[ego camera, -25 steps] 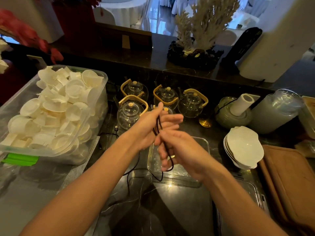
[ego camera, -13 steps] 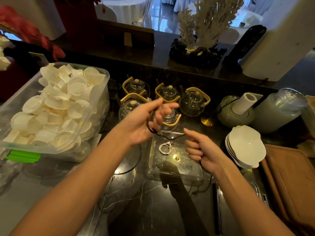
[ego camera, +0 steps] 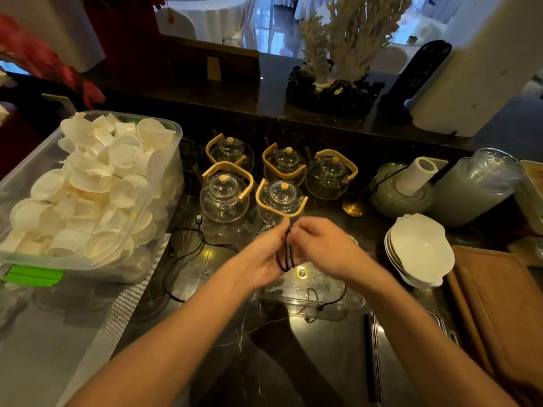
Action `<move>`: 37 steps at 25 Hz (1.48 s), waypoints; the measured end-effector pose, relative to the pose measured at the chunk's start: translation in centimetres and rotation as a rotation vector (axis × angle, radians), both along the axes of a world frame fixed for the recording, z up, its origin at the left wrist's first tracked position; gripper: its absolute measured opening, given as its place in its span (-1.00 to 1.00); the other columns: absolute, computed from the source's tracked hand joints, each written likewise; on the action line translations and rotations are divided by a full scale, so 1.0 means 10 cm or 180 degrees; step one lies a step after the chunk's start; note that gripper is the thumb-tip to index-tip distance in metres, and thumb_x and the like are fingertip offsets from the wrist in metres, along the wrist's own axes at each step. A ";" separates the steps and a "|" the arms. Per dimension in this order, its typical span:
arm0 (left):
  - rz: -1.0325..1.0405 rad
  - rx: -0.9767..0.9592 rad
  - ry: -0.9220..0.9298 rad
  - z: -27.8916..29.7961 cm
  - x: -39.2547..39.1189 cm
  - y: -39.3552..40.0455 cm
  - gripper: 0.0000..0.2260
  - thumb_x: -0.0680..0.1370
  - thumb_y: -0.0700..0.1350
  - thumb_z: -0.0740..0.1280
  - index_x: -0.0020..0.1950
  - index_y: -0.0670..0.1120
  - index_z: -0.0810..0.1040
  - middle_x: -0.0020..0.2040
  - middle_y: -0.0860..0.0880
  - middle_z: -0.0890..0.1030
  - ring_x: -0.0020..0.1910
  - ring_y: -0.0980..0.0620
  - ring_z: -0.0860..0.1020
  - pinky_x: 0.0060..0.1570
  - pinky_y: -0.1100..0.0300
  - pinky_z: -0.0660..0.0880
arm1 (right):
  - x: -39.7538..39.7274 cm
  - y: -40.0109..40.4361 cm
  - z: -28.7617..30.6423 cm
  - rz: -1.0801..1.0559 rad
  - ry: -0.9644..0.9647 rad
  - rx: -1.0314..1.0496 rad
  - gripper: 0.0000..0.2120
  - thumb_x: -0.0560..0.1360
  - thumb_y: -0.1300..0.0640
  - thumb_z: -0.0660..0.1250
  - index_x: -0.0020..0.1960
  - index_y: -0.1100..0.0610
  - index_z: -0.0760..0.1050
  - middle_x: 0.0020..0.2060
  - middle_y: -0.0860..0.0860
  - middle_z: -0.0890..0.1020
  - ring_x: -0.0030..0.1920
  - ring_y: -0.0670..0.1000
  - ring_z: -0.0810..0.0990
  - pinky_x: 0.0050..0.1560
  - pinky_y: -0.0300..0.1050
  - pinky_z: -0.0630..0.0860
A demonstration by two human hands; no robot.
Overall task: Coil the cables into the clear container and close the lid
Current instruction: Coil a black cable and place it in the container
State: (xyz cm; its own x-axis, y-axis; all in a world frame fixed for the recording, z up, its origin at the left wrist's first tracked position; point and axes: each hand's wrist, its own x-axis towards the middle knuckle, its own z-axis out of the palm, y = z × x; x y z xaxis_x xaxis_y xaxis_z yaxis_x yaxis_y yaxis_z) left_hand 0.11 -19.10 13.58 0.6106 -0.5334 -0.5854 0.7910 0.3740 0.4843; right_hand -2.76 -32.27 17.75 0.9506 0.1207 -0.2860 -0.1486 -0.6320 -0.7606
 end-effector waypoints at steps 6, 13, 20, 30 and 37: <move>0.0550 -0.0705 0.0028 0.18 0.17 0.05 -0.56 0.72 -0.01 0.09 0.44 -0.32 0.37 -0.54 0.08 0.39 -0.69 0.19 0.33 -0.68 0.39 0.22 | -0.47 -0.03 -0.49 -0.0256 0.0463 0.1424 -0.56 0.64 -0.19 0.28 -0.31 0.06 0.47 -0.53 -0.09 0.43 -0.57 -0.11 0.33 -0.53 -0.26 0.28; -0.0728 -0.0919 -0.0507 0.24 0.03 0.16 -0.52 0.71 -0.01 0.12 0.53 -0.29 0.33 -0.57 0.07 0.40 -0.73 0.19 0.32 -0.73 0.39 0.15 | -0.08 -0.62 -0.53 -0.0330 0.1607 0.1993 -0.58 0.38 -0.21 0.57 -0.40 -0.03 0.44 -0.52 -0.08 0.31 -0.49 -0.06 0.27 -0.42 -0.19 0.30; -0.1364 0.0026 -0.0855 0.06 -0.02 0.12 -0.50 0.68 0.13 0.16 0.39 -0.25 0.50 -0.32 -0.13 0.68 -0.62 0.18 0.43 -0.60 0.39 0.39 | 0.53 -0.63 -0.12 -0.0604 0.1302 0.1032 -0.64 0.66 -0.01 0.27 -0.29 0.08 0.52 -0.55 -0.08 0.34 -0.58 -0.11 0.22 -0.55 -0.25 0.18; 0.0177 0.0785 -0.0612 -0.01 0.12 -0.08 -0.66 0.71 0.02 0.19 0.08 -0.21 0.63 -0.30 -0.08 0.69 -0.43 0.04 0.61 -0.42 0.21 0.52 | -0.26 0.15 -0.11 -0.0802 0.0001 0.1245 -0.89 0.66 0.23 0.24 0.15 0.07 0.43 -0.28 0.02 0.67 -0.50 -0.17 0.44 -0.53 -0.32 0.34; 0.0724 -0.0717 -0.0075 0.07 0.28 0.10 -0.68 0.73 -0.05 0.11 0.25 -0.24 0.53 -0.53 0.09 0.36 -0.66 0.18 0.29 -0.63 0.38 0.21 | -0.73 -0.09 -0.64 -0.0612 0.0777 0.1951 -0.60 0.63 -0.16 0.31 -0.24 0.09 0.53 -0.53 0.01 0.45 -0.53 -0.05 0.37 -0.39 -0.14 0.48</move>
